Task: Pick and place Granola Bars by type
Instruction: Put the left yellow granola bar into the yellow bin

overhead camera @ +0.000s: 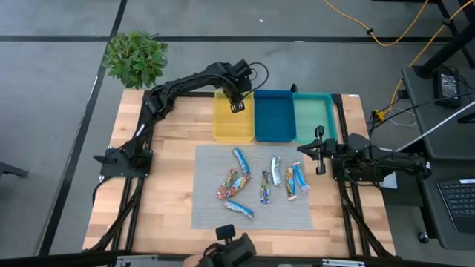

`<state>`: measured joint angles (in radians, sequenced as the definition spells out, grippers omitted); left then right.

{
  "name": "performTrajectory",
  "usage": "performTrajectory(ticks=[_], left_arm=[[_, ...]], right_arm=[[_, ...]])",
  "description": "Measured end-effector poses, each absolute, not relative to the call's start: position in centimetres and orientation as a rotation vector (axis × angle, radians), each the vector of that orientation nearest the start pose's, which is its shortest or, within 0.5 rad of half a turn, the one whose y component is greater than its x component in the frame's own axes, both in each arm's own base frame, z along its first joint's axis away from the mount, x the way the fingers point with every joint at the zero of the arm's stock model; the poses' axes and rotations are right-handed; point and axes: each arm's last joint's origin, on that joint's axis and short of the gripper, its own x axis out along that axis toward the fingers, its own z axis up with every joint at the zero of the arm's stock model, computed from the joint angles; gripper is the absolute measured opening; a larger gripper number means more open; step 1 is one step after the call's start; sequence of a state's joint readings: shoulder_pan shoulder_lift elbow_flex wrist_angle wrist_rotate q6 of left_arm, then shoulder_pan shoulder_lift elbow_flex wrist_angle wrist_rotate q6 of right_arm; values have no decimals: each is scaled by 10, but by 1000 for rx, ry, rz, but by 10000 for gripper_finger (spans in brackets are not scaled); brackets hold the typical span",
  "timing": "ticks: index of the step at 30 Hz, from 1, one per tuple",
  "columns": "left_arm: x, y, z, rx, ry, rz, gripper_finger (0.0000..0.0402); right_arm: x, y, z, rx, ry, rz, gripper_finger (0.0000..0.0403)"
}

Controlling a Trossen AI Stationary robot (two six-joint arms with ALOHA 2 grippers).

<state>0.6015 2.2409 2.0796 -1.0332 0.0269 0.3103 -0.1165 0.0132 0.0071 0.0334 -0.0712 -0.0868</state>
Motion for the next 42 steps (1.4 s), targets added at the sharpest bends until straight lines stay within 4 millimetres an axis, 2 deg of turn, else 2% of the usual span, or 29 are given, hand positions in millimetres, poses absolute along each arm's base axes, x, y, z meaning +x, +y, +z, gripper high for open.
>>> performTrajectory(ticks=[7,11,17,26,42], left_arm=[[394,277,201,-126,1282,295,54],[396,281,186,-124,1300,280,54],[398,283,175,-125,1321,257,54],[399,281,173,-146,1302,209,60],[393,275,175,-160,1372,175,123]], right_arm=[[98,-9,168,-89,-25,-47,24],[98,-9,168,-89,-25,-47,24],[98,-9,168,-89,-25,-46,24],[98,-9,168,-89,-25,-46,24],[98,-9,168,-89,-25,-47,24]])
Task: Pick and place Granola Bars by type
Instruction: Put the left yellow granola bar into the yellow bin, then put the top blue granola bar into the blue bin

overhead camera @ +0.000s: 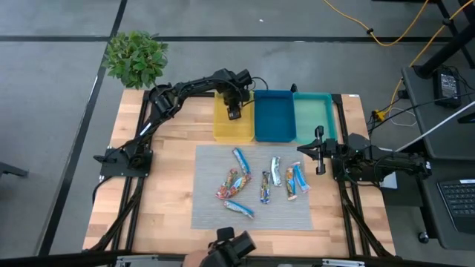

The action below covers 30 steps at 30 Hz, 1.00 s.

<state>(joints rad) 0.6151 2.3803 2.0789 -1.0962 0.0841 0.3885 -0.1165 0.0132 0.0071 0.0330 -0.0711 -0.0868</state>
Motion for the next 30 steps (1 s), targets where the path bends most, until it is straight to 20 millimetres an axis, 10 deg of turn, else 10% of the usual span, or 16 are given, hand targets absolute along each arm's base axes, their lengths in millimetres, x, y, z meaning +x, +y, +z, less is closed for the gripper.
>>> performTrajectory(ticks=[13,30], left_arm=[[385,247,244,-99,1290,175,112],[378,132,353,44,1078,73,109]], right_arm=[[98,-9,168,-89,-25,-47,24],[98,-9,168,-89,-25,-46,24]])
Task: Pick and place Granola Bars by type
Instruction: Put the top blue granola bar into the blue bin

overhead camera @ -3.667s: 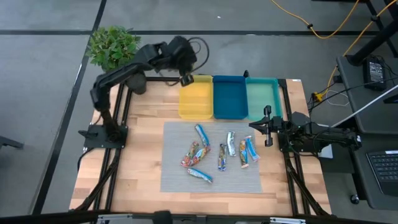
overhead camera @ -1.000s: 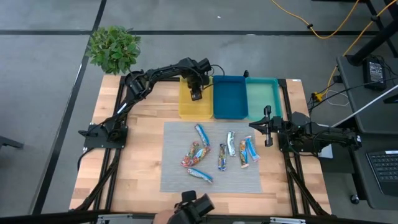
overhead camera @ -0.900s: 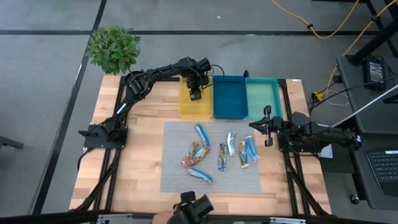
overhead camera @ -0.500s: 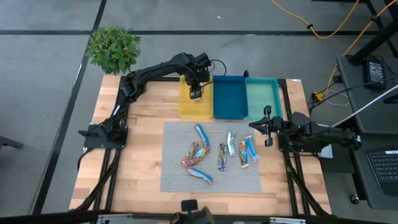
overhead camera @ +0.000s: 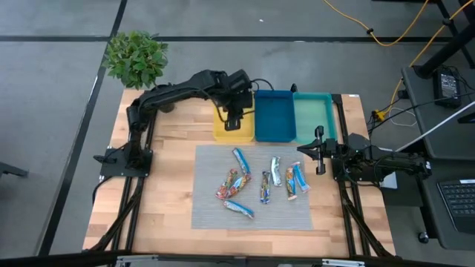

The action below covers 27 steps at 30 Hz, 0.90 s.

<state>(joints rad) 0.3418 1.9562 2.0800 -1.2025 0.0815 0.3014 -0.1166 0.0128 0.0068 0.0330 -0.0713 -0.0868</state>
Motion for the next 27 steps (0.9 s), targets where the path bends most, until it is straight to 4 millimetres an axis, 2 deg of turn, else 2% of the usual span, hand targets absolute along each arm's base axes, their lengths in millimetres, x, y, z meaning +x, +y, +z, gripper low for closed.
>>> performTrajectory(ticks=[5,17,22,27], left_arm=[[378,99,360,66,1093,9,111],[380,36,356,117,1181,-133,100],[379,22,351,124,1222,-163,95],[378,15,326,124,1317,-192,102]], right_arm=[[98,-9,168,-89,-25,-46,24],[98,-9,168,-89,-25,-46,24],[98,-9,168,-89,-25,-46,24],[98,-9,168,-89,-25,-46,24]])
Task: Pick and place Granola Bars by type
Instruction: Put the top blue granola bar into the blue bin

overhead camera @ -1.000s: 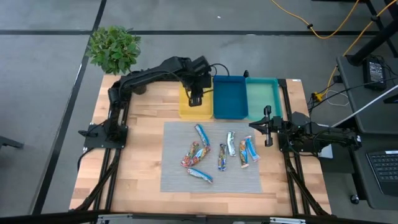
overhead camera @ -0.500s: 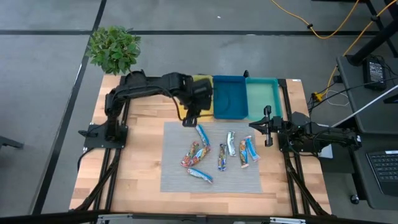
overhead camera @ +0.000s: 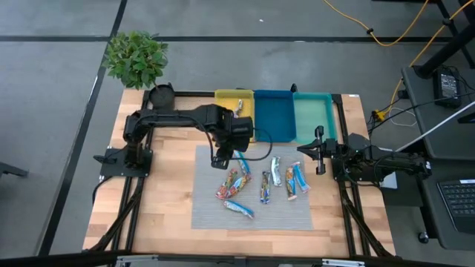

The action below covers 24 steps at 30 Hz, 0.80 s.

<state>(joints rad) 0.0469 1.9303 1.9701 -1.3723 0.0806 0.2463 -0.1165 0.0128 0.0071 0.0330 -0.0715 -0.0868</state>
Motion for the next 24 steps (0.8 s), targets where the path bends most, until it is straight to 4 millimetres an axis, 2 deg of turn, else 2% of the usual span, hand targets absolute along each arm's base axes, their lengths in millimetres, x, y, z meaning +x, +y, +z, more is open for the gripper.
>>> performTrajectory(ticks=[8,12,16,24], left_arm=[[370,15,274,220,1483,-273,115],[373,15,255,289,1480,-254,130],[379,12,247,350,1411,-285,155],[393,0,250,454,1250,-316,222]], right_arm=[[98,-9,168,-89,-25,-47,24],[98,-9,168,-89,-25,-46,24],[98,-9,168,-89,-25,-46,24],[98,-9,168,-89,-25,-46,24]])
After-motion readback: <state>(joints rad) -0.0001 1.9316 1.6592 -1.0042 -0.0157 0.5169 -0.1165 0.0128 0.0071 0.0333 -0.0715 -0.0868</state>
